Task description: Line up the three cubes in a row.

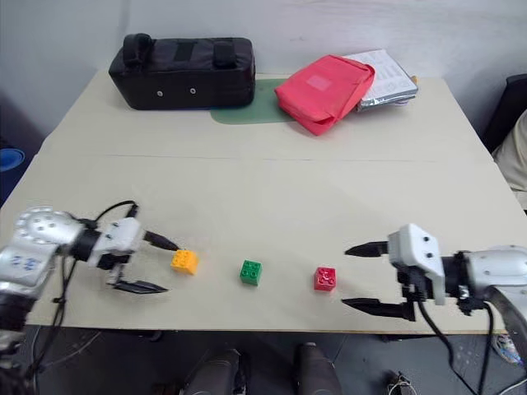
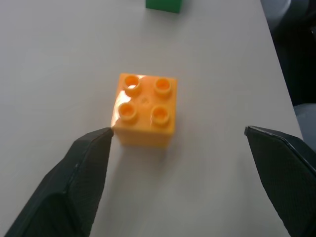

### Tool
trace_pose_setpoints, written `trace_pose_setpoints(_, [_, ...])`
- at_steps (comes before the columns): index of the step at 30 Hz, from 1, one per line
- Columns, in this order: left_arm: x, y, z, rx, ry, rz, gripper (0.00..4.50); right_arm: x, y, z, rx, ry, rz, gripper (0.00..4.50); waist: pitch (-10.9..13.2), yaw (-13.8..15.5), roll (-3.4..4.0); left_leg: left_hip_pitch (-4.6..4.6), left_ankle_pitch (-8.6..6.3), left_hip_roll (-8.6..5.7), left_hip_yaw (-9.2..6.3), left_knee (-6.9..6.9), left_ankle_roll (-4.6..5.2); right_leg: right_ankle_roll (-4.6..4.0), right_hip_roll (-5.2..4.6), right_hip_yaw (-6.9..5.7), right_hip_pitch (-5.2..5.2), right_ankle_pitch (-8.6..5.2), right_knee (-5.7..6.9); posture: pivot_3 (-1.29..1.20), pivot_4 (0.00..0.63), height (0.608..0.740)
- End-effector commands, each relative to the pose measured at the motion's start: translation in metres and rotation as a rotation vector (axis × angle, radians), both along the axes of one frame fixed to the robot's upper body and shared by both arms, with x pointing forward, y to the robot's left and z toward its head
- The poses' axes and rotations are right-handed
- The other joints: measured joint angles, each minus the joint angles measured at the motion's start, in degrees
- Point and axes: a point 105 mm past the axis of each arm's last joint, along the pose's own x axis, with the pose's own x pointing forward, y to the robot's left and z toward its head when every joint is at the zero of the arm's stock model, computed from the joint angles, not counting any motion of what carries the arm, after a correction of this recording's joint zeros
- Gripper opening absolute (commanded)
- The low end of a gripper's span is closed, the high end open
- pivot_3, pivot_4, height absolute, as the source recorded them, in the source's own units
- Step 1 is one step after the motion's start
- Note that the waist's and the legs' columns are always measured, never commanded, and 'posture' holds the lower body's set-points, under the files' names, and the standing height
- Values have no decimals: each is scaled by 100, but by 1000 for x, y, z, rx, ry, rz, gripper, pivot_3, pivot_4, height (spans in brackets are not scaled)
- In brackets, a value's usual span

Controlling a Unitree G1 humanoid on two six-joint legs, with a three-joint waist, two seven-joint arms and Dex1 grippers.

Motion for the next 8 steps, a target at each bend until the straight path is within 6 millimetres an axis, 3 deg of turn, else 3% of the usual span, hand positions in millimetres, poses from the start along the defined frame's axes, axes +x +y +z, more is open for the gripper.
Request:
trace_pose_setpoints(1, [-10, 15, 29, -56, -65, 70, 4493, -8, -20, 11, -22, -39, -23, 4500, 0, 4, 0, 9, -4, -1, 0, 0, 7, 0, -1, 0, 8, 0, -13, 0, 150, 740])
trace_pose_setpoints(5, [-26, 28, 40, -58, -57, 136, 4493, -16, -34, 11, -20, -8, -52, 4500, 0, 8, 0, 20, -9, -1, -2, -5, 15, -1, -6, 1, 19, -1, -23, 0, 150, 740])
trace_pose_setpoints(8, [-35, 27, 41, -75, -51, 142, 4493, -17, -33, 8, -4, 8, -51, 4500, 0, 3, 0, 21, -12, 0, -3, -11, 11, -4, -7, 1, 18, -2, -27, 0, 150, 740])
